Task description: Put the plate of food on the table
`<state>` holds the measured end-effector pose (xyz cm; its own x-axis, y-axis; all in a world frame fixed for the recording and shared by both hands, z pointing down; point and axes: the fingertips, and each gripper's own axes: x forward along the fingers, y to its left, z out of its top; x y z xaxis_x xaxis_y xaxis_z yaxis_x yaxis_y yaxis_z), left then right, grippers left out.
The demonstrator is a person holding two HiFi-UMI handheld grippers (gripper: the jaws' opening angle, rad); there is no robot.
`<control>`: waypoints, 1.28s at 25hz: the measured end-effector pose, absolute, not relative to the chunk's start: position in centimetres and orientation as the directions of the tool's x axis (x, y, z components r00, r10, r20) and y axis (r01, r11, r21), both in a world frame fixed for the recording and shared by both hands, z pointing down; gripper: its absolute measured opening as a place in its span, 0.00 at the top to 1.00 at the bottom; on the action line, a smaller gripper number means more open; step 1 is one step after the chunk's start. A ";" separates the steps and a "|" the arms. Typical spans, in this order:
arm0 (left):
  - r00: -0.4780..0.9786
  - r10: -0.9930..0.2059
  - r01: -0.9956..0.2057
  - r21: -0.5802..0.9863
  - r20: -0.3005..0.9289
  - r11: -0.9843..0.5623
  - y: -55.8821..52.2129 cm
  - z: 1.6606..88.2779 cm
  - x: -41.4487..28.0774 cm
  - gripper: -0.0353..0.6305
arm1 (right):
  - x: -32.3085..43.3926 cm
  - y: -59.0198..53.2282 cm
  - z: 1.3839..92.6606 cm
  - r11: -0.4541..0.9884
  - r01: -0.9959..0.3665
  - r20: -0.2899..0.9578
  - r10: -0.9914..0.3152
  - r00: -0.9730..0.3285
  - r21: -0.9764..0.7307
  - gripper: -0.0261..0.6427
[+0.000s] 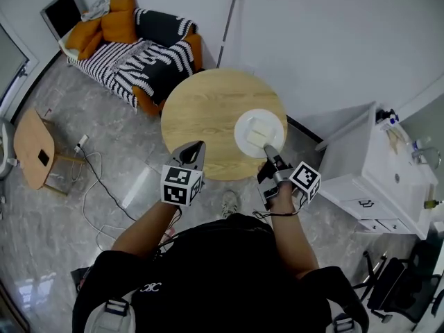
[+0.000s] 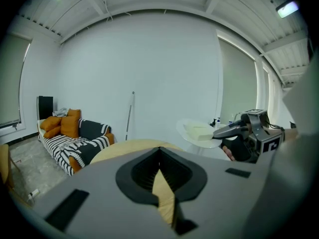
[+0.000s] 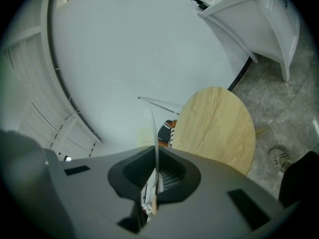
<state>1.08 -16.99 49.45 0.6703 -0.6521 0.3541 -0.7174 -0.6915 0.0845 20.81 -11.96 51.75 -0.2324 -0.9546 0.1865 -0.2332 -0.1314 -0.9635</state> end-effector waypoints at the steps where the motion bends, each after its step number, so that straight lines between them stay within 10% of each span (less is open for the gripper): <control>1: 0.668 -0.653 -0.719 0.084 0.357 -0.690 -17.5 49.4 1.6 0.94 | 21.4 -12.5 51.9 -0.136 -0.230 0.191 -0.953 -0.236 -0.964 0.93; 32: 0.572 -0.713 -0.803 0.098 0.406 -0.589 -25.1 50.3 7.6 0.94 | 27.0 -22.2 54.6 -0.182 -0.207 0.250 -0.890 -0.380 -0.961 0.93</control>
<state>7.57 -25.10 50.26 0.5722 -0.7127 0.4057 -0.8025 -0.5885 0.0978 27.04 -22.23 54.57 -0.3803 -0.8903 0.2505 -0.2067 -0.1822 -0.9613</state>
